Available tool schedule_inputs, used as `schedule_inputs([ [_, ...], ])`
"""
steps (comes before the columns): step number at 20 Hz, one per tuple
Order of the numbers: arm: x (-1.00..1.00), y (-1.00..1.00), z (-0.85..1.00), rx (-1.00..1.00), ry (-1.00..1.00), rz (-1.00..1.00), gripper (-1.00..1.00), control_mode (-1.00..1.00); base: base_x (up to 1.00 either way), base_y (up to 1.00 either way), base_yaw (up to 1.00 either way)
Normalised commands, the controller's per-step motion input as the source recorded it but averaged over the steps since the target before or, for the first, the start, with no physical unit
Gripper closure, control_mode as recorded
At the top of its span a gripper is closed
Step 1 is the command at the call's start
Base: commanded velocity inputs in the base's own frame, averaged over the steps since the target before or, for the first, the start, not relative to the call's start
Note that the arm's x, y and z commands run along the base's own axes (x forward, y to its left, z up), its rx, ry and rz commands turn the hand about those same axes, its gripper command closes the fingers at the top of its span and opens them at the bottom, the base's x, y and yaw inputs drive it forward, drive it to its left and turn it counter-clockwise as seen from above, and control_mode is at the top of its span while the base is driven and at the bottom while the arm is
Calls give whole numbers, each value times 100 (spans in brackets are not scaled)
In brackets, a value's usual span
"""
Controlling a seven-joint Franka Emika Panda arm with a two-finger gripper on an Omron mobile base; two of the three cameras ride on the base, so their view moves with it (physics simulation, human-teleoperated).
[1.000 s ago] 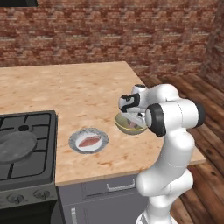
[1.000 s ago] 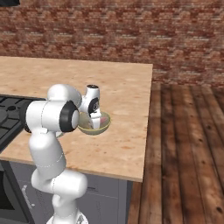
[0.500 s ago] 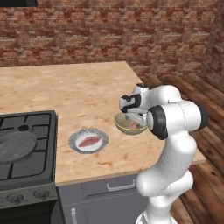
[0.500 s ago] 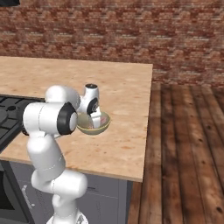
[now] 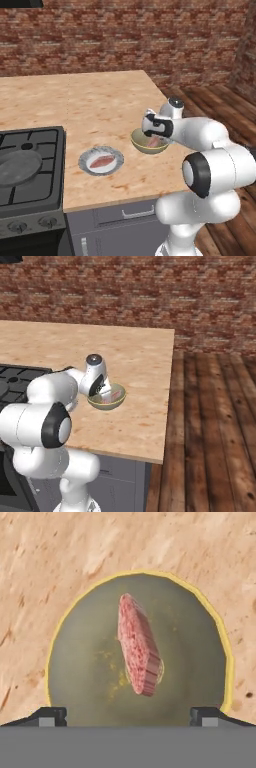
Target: Place one of the steaks on the plate and the other in the bowl. Then place the bowl in the fridge.
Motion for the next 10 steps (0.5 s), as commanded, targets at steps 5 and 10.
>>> schedule_inputs([
  [5, -71, 0, 37, 0, -26, 0, -100, -100, 0, 0, 0],
  [10, -66, -1, 38, 0, -7, 0, -100, -100, 0, 0, 0],
])
